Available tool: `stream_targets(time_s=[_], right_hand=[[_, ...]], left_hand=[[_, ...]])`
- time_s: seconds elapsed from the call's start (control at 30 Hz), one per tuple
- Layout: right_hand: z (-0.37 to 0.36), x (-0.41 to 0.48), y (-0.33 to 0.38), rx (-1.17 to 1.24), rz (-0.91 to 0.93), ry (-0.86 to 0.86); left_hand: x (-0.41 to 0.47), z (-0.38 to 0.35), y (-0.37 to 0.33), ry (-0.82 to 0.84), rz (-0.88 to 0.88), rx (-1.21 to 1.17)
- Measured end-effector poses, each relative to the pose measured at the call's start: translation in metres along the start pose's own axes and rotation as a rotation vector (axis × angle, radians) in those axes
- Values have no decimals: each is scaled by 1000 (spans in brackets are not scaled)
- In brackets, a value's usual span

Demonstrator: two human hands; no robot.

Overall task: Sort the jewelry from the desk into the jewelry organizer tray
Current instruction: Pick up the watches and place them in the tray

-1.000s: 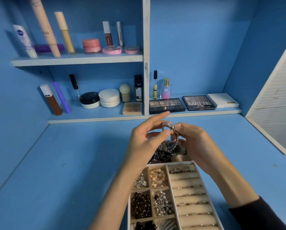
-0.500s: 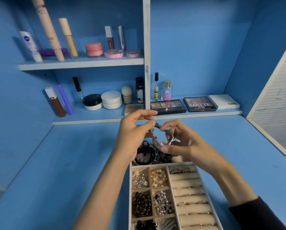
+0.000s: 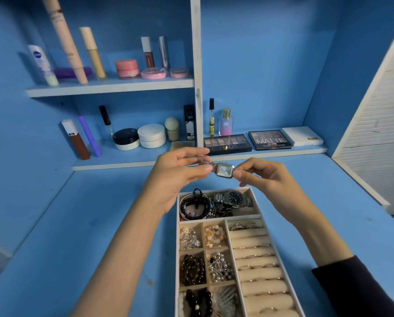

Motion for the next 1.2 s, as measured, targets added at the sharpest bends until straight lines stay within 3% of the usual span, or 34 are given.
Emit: stream_targets(time_s=[0.23,0.37,0.53,0.87,1.07,1.2], right_hand=[[15,-7,-13,-27,-70,-51],[23,-14,-26,-217,-78,-75],[23,-21,-30,-522,32,-68],[9,-24,-22,-812,273,-32],[16,-21,-27,-835,230,-30],[28,-24,-29,-667,159,-87]], left_hand=[[-7,-1,12,-88,-121,411],[-15,-9,27,-55,-126,586],[-21,-22,32,-33,-214,736],[-23,-36,35,74,-384,1066],[-14,-36,31,103,-372,1090],[8,-35,23,97,-399,1019]])
Point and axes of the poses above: each hand's wrist, its own x-axis towards the middle knuckle, its own z-axis out of the back of the hand, y = z × x, the point moved 8 cm from there along x, towards the middle knuckle, and after that the axes turned 13 degrees about -y, right-handed, at the moved point
